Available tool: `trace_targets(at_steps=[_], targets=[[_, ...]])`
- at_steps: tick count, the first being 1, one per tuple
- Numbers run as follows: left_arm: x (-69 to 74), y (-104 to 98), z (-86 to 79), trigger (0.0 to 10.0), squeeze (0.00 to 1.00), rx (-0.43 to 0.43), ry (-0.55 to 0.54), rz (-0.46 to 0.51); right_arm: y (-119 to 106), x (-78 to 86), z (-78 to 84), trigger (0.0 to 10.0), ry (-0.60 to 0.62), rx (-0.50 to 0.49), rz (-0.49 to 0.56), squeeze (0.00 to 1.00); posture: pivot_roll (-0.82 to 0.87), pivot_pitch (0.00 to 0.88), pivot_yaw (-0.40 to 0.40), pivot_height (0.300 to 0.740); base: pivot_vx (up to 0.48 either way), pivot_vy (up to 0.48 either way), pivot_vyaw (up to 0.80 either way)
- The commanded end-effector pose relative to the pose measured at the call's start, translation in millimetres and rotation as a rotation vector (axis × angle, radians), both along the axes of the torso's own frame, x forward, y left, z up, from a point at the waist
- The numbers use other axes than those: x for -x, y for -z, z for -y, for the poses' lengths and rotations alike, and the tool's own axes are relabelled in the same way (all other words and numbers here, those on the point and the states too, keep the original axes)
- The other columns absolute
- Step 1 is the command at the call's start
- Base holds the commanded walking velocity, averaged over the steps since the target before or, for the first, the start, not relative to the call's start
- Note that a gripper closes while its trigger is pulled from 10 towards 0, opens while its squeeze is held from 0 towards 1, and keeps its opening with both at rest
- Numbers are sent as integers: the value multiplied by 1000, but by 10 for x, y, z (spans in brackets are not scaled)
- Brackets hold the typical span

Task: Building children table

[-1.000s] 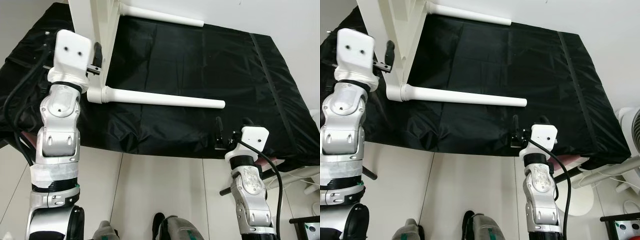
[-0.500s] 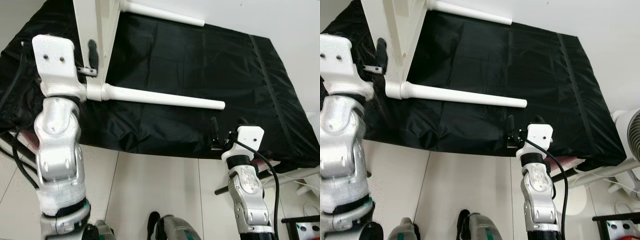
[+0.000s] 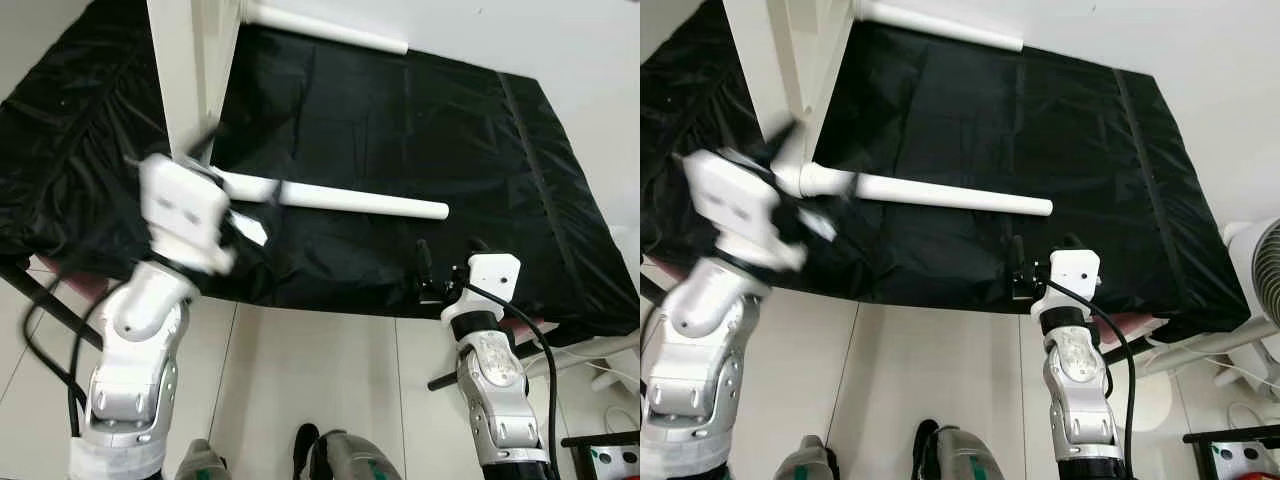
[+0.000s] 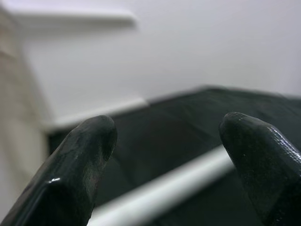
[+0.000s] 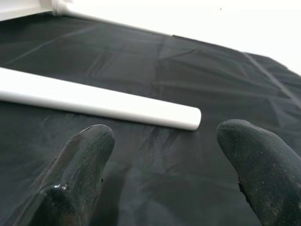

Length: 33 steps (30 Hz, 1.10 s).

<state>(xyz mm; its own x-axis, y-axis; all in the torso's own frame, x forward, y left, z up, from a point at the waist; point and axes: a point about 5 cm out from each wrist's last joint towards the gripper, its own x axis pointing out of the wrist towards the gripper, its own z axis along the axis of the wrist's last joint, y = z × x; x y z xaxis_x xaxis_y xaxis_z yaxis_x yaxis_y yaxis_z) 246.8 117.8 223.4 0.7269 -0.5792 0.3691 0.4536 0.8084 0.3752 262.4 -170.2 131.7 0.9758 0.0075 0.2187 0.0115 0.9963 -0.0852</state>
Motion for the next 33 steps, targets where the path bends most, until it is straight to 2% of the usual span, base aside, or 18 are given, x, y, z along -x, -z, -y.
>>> trace_targets(at_steps=[1,2,6,8,10,12,13,14,16,17,19,23,24,28,29,30,31,33], targets=[[18,116,64,10000,0,-26,64,10,97,25,43,10000,-7,26,-21,0,73,88,-110,740,0,0,0],[18,116,64,10000,0,-26,64,10,97,25,43,10000,-7,26,-21,0,73,88,-110,740,0,0,0],[-38,403,97,10000,0,-63,105,-65,201,167,-45,10000,-97,96,-4,0,53,59,-79,740,0,0,0],[-37,421,99,10000,0,-66,107,-68,204,177,-52,10000,-100,101,-2,0,53,59,-79,740,0,0,0],[-78,457,159,10000,0,24,76,-149,176,220,-43,10000,-91,57,0,0,50,38,-64,740,0,0,0],[-78,457,159,10000,0,24,76,-149,176,220,-43,10000,-91,57,0,0,50,38,-64,740,0,0,0],[-112,478,185,10000,0,57,48,-195,161,232,-33,10000,-78,34,-1,0,50,38,-64,740,0,0,0],[-112,478,185,10000,0,57,48,-195,161,232,-33,10000,-78,34,-1,0,50,38,-64,740,0,0,0],[-168,541,243,10000,0,33,-12,-217,148,233,-31,10000,-31,-64,-31,0,53,13,-53,740,0,0,0],[-168,541,243,10000,0,33,-12,-217,148,233,-31,10000,-31,-64,-31,0,53,13,-53,740,0,0,0],[-203,596,259,10000,0,15,-41,-222,146,225,-35,10000,-3,-125,-47,0,52,9,-50,740,0,0,0],[-207,606,252,10000,0,29,-50,-227,132,221,-39,10000,14,-96,-44,0,52,0,-42,740,0,0,0],[-241,624,242,10000,0,53,-82,-254,109,205,-11,10000,49,-66,-38,0,54,0,-41,740,0,0,0],[-278,644,238,10000,0,72,-106,-272,91,189,18,10000,75,-56,-30,0,54,0,-39,740,0,0,0],[-360,649,237,10000,0,89,-129,-294,23,153,64,10000,109,-36,2,0,45,0,-37,740,0,0,0],[-360,649,237,10000,0,89,-129,-294,23,153,64,10000,109,-36,2,0,45,0,-37,740,0,0,0],[-468,657,248,10000,0,129,-109,-350,-78,119,114,10000,146,-24,54,0,33,0,-56,740,0,0,0],[-491,656,253,10000,0,141,-99,-366,-105,115,122,10000,155,-19,66,0,33,0,-56,740,0,0,0]])
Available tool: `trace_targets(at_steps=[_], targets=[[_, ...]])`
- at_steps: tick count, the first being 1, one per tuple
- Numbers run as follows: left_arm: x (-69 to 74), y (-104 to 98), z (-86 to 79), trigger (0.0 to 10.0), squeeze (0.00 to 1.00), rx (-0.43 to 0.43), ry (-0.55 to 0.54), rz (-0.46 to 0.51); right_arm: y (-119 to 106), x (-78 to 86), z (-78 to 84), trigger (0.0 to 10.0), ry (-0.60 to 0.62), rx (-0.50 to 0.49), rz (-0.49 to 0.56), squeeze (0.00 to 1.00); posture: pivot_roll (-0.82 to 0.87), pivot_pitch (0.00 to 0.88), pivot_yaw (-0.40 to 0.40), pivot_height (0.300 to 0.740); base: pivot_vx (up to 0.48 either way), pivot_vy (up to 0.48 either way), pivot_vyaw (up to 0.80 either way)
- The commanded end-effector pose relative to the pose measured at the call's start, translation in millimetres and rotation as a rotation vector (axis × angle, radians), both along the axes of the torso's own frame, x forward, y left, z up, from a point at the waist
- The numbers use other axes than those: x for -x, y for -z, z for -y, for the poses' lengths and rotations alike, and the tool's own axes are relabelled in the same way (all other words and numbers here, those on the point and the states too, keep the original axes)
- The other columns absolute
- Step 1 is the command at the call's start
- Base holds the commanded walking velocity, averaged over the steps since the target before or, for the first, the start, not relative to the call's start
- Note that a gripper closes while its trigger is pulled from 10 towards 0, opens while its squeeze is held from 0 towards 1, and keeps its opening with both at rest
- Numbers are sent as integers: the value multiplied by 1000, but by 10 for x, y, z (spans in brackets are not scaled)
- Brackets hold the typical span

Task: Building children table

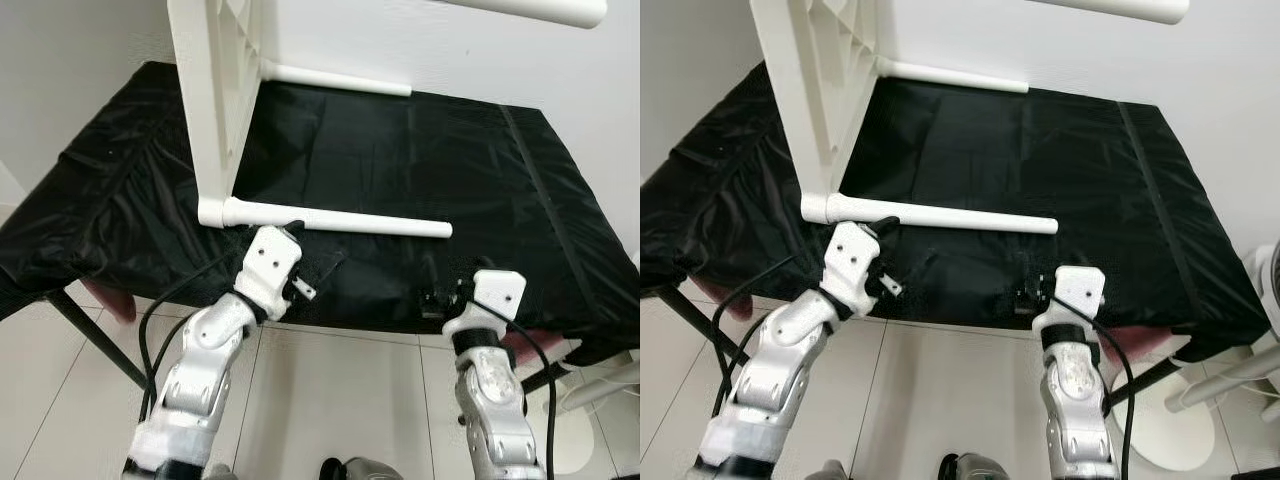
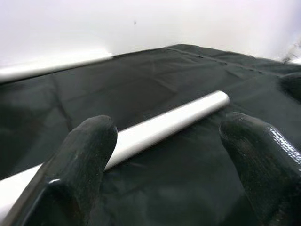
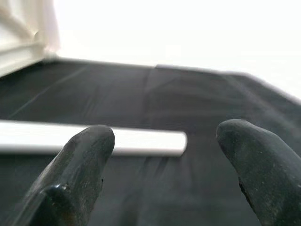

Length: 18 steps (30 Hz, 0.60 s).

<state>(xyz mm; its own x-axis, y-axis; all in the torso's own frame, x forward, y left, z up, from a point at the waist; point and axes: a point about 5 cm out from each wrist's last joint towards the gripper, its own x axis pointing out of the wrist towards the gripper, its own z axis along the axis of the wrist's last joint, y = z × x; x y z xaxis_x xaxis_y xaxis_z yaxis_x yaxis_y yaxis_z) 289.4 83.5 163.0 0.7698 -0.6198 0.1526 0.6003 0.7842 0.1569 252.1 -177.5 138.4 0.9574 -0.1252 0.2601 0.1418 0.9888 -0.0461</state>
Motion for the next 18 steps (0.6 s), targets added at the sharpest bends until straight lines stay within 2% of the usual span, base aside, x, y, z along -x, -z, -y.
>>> trace_targets(at_steps=[1,4,8,9,12,16,18], targets=[[-91,68,-89,10000,0,77,-168,-63,-53,20,39,10000,20,9,33,0,26,0,-64,740,0,0,0],[-147,125,-86,10000,0,126,-163,-104,-64,63,22,10000,8,12,49,0,14,0,-68,740,0,0,0],[-188,132,-103,10000,0,129,-193,-105,-50,92,17,10000,-3,21,45,0,13,0,-62,740,0,0,0],[-278,92,-188,10000,0,145,-277,-84,-7,156,51,10000,19,29,30,0,7,0,-47,740,0,0,0],[-303,91,-244,10000,0,153,-290,-82,5,184,79,10000,42,41,28,0,0,0,-38,740,0,0,0],[-331,145,-409,10000,0,133,-301,-91,0,251,179,10000,102,73,33,0,-16,0,-15,740,0,0,0],[-331,145,-409,10000,0,133,-301,-91,0,251,179,10000,102,73,33,0,-16,0,-15,740,0,0,0]])
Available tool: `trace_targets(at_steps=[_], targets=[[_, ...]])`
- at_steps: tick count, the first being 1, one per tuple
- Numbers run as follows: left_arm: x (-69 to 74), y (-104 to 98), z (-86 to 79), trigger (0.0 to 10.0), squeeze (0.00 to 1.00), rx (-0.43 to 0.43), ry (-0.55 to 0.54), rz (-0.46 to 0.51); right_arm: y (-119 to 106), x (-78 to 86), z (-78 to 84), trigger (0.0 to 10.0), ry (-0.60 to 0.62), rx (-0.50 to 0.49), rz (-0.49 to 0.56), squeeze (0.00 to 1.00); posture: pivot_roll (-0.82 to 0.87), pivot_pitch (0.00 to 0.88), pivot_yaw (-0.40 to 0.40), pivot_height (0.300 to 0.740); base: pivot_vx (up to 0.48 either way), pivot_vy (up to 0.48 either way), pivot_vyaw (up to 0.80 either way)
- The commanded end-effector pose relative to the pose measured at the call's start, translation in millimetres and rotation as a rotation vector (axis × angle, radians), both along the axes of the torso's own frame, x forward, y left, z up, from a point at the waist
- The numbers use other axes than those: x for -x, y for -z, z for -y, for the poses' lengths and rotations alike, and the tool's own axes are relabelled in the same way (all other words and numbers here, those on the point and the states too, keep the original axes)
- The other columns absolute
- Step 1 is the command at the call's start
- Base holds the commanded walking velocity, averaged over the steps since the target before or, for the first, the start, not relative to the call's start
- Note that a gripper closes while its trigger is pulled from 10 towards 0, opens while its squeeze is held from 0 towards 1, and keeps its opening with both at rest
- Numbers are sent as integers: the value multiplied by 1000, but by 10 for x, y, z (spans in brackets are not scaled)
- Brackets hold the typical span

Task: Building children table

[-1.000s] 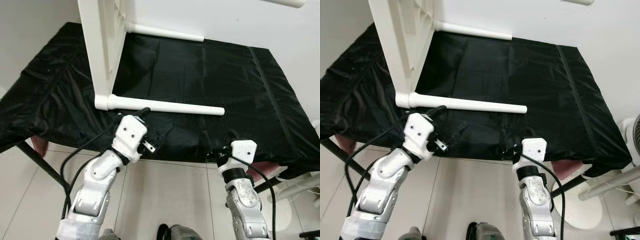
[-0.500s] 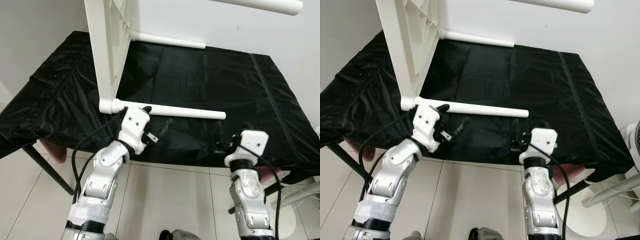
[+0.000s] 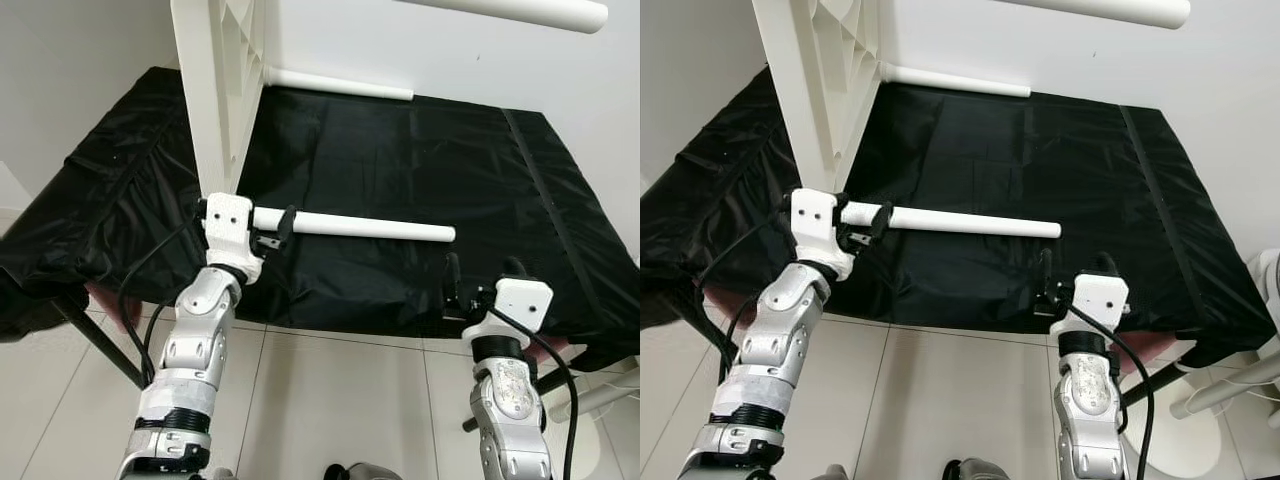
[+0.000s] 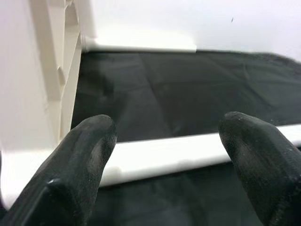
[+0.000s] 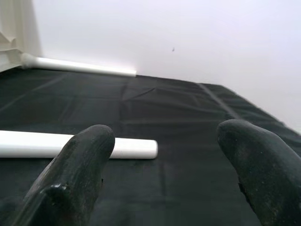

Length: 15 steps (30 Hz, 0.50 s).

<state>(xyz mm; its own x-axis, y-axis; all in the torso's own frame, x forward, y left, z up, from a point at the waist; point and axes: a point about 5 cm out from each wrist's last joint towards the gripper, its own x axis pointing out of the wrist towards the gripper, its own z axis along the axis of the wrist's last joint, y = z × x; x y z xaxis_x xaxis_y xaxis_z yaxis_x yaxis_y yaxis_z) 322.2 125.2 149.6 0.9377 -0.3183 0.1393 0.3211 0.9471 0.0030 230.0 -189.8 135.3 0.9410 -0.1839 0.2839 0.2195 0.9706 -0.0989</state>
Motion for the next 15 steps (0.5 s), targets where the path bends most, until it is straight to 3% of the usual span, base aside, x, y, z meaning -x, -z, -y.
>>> trace_targets(at_steps=[1,7,10,15], targets=[[-10,24,-25,10000,0,-1,15,-6,-31,42,77,10000,33,22,17,0,-16,0,-15,740,0,0,0],[47,85,-30,10000,0,-45,59,18,-24,38,96,10000,35,29,15,0,-15,0,-6,740,0,0,0],[117,101,-105,10000,0,-53,103,65,-43,5,83,10000,28,32,23,0,-6,0,-2,740,0,0,0],[111,120,-266,10000,0,-21,110,40,-48,-13,83,10000,27,36,28,0,8,0,3,740,0,0,0]])
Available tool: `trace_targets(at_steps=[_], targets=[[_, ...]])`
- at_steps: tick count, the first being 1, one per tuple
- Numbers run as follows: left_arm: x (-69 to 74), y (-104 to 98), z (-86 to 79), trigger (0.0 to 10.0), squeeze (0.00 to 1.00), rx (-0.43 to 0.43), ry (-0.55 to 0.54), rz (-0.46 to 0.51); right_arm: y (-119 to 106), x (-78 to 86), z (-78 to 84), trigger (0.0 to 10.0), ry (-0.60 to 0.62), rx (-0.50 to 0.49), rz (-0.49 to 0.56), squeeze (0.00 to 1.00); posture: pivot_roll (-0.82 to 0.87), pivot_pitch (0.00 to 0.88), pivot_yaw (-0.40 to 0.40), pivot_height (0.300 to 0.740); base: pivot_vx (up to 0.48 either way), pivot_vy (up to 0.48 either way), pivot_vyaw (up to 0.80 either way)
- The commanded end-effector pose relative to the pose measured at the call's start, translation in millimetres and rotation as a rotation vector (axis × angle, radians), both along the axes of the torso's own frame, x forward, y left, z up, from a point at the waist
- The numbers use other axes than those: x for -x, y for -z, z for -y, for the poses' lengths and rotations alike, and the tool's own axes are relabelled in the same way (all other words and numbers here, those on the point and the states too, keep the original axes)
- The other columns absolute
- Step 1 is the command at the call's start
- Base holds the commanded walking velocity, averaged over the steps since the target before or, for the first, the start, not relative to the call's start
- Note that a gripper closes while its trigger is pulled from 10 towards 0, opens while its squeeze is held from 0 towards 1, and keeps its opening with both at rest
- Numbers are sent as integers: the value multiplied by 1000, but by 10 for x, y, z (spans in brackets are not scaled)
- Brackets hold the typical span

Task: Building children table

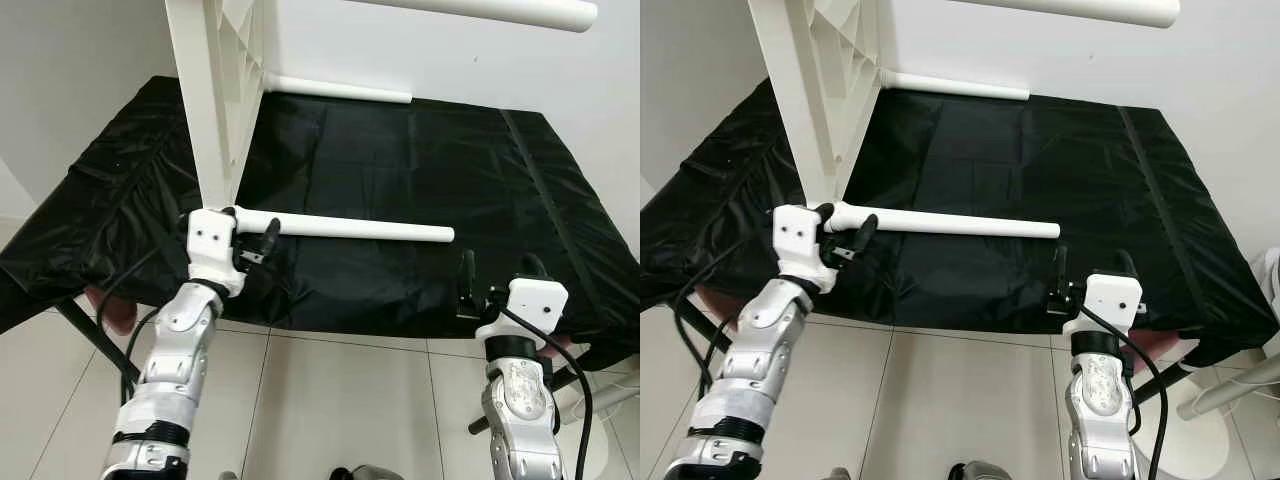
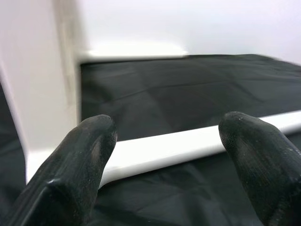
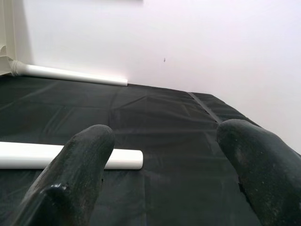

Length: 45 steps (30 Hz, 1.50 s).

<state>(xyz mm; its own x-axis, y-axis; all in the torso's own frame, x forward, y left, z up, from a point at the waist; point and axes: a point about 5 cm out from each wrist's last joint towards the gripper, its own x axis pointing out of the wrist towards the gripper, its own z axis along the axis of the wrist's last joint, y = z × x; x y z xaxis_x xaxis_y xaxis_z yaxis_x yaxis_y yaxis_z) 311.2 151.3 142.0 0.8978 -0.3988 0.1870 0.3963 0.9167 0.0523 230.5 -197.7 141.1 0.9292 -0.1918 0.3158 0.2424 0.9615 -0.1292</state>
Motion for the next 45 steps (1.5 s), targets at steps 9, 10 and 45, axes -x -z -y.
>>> trace_targets(at_steps=[9,10,45], targets=[[-29,76,54,10000,0,-8,24,-35,29,16,-37,10000,-2,-1,3,0,11,0,1,740,0,0,0],[-29,76,54,10000,0,-8,24,-35,29,16,-37,10000,-2,-1,3,0,11,0,1,740,0,0,0],[226,189,-17,10000,0,40,47,-40,127,254,-89,10000,-48,-48,-9,0,17,2,-48,740,0,0,0]])
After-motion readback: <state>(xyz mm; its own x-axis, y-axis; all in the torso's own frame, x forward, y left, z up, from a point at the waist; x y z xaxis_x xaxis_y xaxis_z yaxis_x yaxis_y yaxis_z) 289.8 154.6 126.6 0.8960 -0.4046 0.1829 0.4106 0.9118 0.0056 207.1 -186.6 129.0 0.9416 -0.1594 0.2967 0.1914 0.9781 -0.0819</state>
